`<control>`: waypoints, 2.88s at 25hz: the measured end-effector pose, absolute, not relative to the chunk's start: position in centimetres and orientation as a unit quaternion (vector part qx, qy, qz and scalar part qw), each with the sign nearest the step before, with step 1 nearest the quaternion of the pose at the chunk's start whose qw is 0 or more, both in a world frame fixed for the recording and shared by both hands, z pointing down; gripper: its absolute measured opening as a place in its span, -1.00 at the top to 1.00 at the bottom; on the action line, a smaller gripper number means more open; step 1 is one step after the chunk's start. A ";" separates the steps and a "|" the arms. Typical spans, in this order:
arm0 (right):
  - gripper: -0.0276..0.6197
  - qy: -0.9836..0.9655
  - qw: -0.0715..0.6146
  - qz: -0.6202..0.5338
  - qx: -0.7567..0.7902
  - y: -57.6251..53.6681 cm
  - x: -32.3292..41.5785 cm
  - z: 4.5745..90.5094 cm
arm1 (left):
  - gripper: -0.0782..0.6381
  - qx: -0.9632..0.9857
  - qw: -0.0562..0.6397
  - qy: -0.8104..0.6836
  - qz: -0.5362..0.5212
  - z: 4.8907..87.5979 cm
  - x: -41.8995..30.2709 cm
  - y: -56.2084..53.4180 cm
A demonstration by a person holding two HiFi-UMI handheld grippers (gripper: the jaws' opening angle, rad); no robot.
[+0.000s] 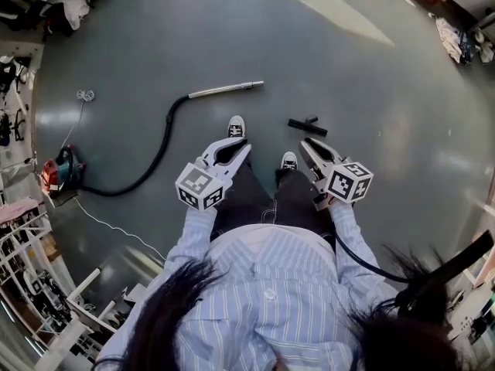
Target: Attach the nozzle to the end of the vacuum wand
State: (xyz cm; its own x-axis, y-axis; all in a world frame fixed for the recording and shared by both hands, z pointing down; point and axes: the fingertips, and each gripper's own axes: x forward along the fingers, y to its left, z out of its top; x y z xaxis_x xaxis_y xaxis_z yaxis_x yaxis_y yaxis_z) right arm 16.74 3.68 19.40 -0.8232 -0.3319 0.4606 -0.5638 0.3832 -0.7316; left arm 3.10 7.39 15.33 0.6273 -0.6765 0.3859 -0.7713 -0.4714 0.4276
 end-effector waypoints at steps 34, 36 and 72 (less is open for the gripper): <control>0.16 -0.585 0.047 0.595 0.549 -2.0 19.1 69.9 | 0.38 0.871 0.266 -0.240 0.337 66.4 -9.4 -8.6; 0.13 -0.552 0.039 0.596 0.582 -2.1 21.6 75.5 | 0.38 0.870 0.249 -0.243 0.350 71.2 -10.3 -10.5; 0.02 -0.411 0.025 0.634 0.654 -1.6 30.7 100.0 | 0.27 0.851 0.198 -0.226 0.430 96.7 -11.8 -14.5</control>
State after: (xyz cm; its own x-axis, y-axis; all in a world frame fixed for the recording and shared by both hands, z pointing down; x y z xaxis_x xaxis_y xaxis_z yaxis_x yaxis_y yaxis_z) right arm 30.69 -1.61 100.00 -0.1427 -0.5053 0.8511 -0.5698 -0.6612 -0.4881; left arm -11.82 -14.49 96.73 0.5274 -0.2146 0.8221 -0.5561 -0.8187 0.1431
